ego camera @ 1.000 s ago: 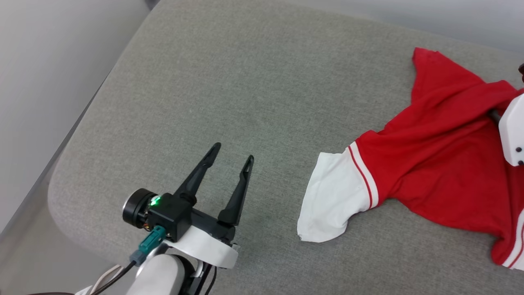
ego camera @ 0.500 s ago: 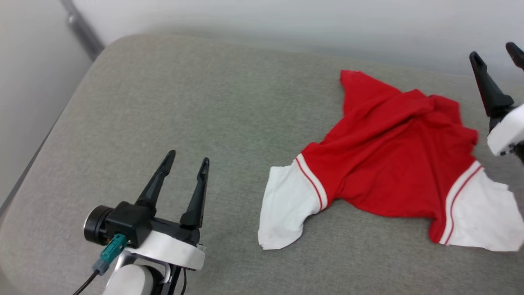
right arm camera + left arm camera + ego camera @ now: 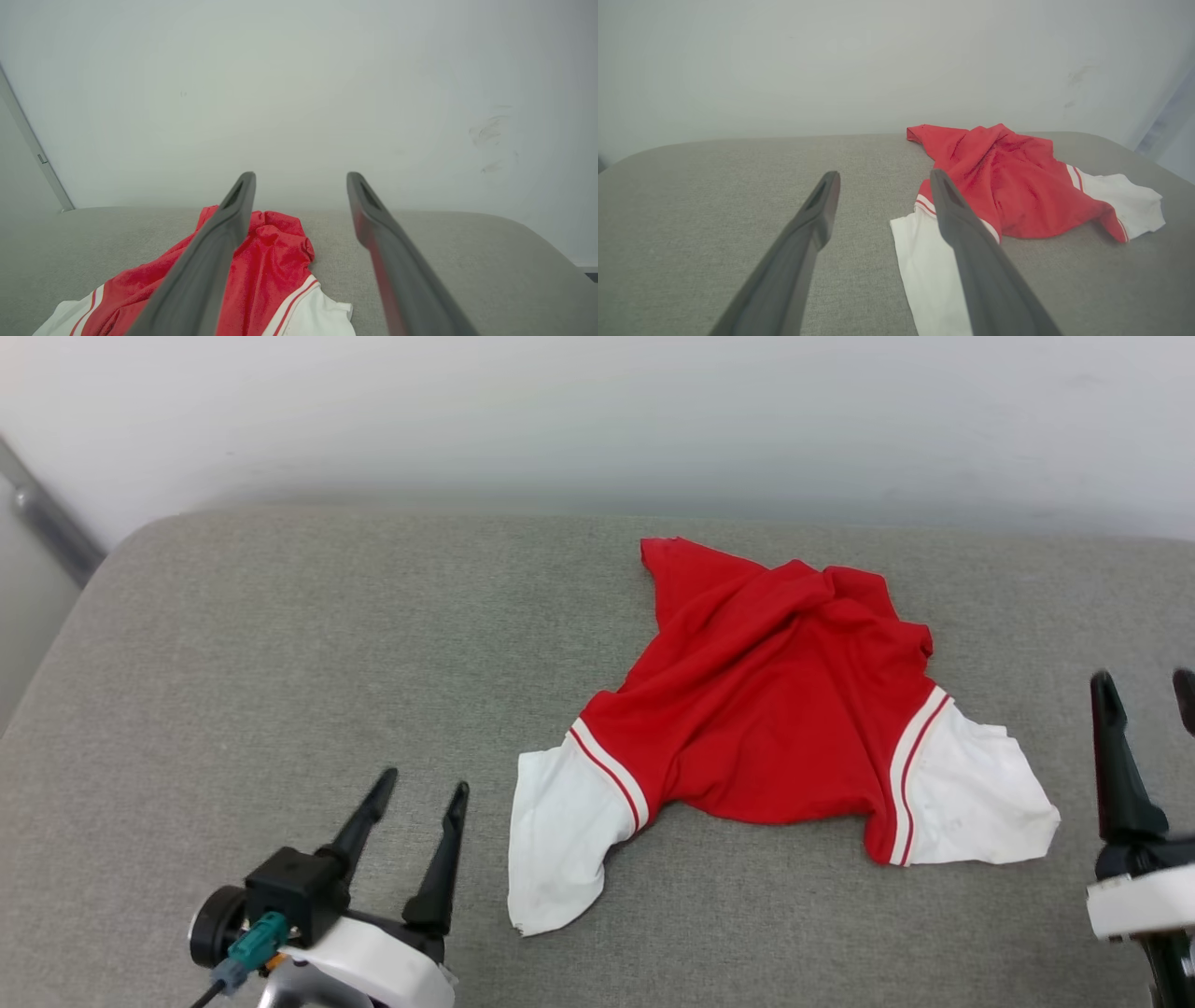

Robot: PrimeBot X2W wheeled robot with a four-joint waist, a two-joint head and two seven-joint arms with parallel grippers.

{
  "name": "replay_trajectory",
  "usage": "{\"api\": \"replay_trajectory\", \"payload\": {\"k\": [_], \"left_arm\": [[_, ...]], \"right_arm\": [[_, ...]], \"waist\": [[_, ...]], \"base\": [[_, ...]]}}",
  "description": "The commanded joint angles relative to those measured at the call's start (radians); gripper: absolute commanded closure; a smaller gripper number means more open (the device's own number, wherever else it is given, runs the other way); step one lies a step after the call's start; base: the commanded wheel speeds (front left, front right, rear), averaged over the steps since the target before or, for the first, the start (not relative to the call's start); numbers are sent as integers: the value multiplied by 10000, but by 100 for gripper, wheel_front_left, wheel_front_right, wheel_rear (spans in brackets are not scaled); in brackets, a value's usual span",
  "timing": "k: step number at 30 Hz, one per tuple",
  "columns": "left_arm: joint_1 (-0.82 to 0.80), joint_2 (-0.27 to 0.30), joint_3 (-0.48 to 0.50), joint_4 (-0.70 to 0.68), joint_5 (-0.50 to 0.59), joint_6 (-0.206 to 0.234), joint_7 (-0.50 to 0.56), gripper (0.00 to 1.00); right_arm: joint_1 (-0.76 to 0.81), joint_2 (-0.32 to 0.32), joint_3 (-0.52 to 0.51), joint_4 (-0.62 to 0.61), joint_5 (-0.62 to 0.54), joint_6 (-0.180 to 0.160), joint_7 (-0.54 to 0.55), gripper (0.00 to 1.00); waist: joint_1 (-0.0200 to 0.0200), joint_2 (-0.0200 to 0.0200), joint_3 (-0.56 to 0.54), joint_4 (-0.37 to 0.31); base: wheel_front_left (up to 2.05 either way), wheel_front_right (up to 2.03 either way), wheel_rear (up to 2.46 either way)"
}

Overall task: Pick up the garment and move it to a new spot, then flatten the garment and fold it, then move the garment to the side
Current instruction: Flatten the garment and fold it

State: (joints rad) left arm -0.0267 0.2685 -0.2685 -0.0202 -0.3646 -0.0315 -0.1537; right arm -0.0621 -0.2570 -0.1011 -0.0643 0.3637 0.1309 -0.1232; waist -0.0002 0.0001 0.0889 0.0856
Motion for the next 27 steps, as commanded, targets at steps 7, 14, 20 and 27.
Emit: {"api": "replay_trajectory", "payload": {"k": [7,14,20,27], "left_arm": [[329,535,-514,-682,-355,-29,2759,0],[-45,1106,-968,-2045,-981,-12,6204,0],[-70,1482,-1222,-2299,-1458,208,8401,0],[-405,1615,-1087,-1773,-1284,545,8811,0]], "right_arm": [[1059,587,-679,-1436,-249,-5,617,0],[947,821,-698,-1596,-372,-5,506,0],[686,869,-530,-1418,-430,-4,439,0],[607,869,-348,-1180,-641,-5,262,0]], "waist": [[2,-1,418,-313],[2,-1,979,-563],[2,-1,1378,-844],[2,-1,1804,-1023]], "base": [[0,0,0],[0,0,0],[0,0,0],[0,0,0]]}}
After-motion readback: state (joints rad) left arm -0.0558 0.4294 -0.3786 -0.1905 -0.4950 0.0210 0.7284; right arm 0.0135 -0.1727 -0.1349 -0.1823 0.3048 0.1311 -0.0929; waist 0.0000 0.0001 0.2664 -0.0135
